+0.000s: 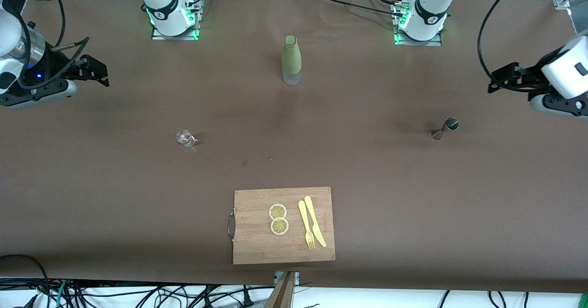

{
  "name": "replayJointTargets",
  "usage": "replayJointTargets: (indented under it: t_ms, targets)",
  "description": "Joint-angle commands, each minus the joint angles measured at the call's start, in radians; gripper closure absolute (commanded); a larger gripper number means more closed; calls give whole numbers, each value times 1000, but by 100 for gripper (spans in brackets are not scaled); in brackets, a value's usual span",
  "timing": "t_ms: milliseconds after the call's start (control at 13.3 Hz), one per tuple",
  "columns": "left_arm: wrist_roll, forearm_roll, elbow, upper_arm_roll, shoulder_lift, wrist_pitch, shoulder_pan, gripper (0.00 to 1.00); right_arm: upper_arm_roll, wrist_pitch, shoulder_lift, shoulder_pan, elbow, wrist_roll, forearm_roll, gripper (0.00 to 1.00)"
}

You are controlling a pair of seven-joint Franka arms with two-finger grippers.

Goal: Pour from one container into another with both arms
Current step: 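Move the right gripper to the glass cup while the left gripper approaches the jigger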

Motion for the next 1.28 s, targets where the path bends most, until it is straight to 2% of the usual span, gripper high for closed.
replayJointTargets:
  t_ms: [0,75,301,452,602,753,903,1054,1204]
  targets:
    - [236,-74,-51,88,4,-9,7,0,6,31,46,6,27,0,-5,1]
    - [323,-107,-79,122,6,-6,6,0,3,32,51,3,27,0,6,1]
    - [528,-124,-157,166,26,-3,11,0,-2,18,57,-2,25,-72,29,1]
    - [675,-126,-176,195,32,-3,12,0,1,20,85,3,25,-80,64,1]
    - [845,-149,-183,249,78,-3,11,0,6,14,103,6,16,-144,81,1]
    - [1050,-219,-199,324,124,-3,12,0,27,-5,80,7,-8,-345,96,1]
    - [1205,-325,-251,382,141,-3,36,0,26,15,76,-22,-38,-519,173,1]
    - [1330,-417,-312,406,159,-3,63,0,26,53,76,-78,-79,-728,283,1]
    - [1469,-497,-331,406,217,-3,90,0,26,60,85,-123,-93,-912,333,1]
